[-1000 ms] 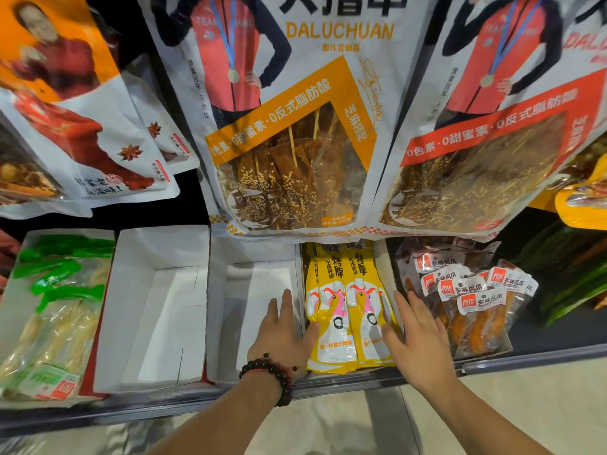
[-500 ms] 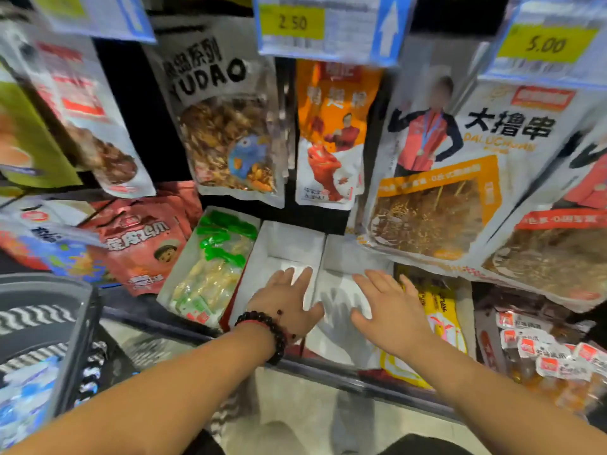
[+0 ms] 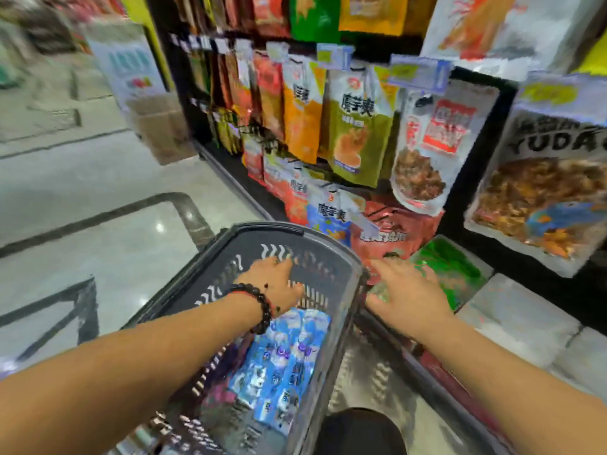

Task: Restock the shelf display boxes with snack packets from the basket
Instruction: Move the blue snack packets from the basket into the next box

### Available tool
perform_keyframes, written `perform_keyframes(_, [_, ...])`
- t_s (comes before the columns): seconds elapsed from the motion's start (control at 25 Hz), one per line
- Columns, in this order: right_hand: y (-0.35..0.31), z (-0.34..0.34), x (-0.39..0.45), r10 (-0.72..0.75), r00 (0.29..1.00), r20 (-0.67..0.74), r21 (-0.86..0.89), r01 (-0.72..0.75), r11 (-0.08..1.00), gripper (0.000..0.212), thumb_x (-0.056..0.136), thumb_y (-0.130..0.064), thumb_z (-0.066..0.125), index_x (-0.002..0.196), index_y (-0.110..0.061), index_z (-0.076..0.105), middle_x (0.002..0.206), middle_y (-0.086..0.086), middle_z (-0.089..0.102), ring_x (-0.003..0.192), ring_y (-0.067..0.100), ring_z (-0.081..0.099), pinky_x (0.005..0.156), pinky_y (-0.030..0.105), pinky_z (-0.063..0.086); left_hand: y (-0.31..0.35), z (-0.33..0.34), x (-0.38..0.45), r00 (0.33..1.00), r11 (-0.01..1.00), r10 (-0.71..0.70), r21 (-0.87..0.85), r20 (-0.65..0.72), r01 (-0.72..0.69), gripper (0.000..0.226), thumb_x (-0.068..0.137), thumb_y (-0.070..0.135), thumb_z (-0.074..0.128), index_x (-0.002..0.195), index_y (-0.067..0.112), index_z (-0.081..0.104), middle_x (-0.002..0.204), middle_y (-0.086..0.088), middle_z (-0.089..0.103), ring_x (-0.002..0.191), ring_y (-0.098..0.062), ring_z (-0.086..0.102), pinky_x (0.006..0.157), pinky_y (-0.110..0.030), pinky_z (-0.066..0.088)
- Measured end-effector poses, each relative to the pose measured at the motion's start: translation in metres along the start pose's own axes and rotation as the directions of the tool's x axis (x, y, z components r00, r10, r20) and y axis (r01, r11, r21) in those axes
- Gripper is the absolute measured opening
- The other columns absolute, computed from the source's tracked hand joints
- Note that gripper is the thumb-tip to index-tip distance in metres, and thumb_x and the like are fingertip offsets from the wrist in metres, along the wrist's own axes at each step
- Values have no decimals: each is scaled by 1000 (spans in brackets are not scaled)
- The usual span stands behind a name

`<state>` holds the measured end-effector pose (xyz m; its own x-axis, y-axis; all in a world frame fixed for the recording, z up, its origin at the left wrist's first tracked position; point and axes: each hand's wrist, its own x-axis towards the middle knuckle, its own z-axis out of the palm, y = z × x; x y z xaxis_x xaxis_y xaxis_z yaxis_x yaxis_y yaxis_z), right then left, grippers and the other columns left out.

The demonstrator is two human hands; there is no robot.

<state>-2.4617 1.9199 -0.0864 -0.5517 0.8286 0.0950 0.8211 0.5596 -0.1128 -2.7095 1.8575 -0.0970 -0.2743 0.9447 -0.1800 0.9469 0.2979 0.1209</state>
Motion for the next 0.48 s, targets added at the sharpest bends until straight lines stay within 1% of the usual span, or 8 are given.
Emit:
perform_keyframes(0.08, [-19,13,9,-46,999,29,15,46,999,68,73,-61,31,134,-32,40,132,-4,51,128,19,44,105,51,30,-30,22,3,987,993,-119,34,105,117,70,80,60,42,138,22,36,140,-11,41,130,-34,39,104,-49,39])
perform_keyframes(0.16, [-30,26,12,-80,994,70,20,78,997,66,79,-58,41,139,-31,36,140,-5,44,134,16,36,109,51,24,-47,53,5,963,980,-201,49,179,195,74,82,61,45,143,21,32,143,-12,39,131,-35,38,106,-49,38])
perform_keyframes(0.2, [-34,31,13,-97,992,85,22,95,995,67,80,-56,43,141,-31,34,143,-5,41,137,14,32,111,51,21,-50,67,7,950,973,-229,31,214,227,77,82,61,45,146,21,28,146,-12,37,133,-36,37,107,-48,38])
perform_keyframes(0.28, [-41,36,16,-127,987,95,31,125,992,67,80,-56,41,142,-31,33,145,-7,38,138,13,30,112,51,17,-47,94,11,924,964,-250,-20,290,267,78,84,57,46,148,21,24,149,-12,35,132,-34,40,107,-45,40])
perform_keyframes(0.32, [-42,36,17,-137,987,89,38,134,990,67,79,-56,39,141,-32,33,145,-8,39,138,13,31,112,50,17,-42,107,14,911,959,-254,-35,325,280,75,85,54,48,148,18,26,147,-13,39,129,-33,45,104,-43,42])
perform_keyframes(0.4, [-42,40,14,-137,988,68,58,134,989,66,78,-55,36,140,-32,35,143,-9,41,137,11,32,112,50,19,-35,135,19,878,949,-280,-23,389,313,67,87,46,51,142,11,36,135,-13,52,118,-29,55,98,-39,46])
perform_keyframes(0.48, [-36,47,8,-120,992,48,86,116,990,67,77,-57,30,140,-33,36,144,-11,40,138,10,31,114,49,20,-33,166,29,816,921,-331,-27,473,389,56,89,40,52,135,9,44,125,-12,59,108,-25,60,86,-34,47])
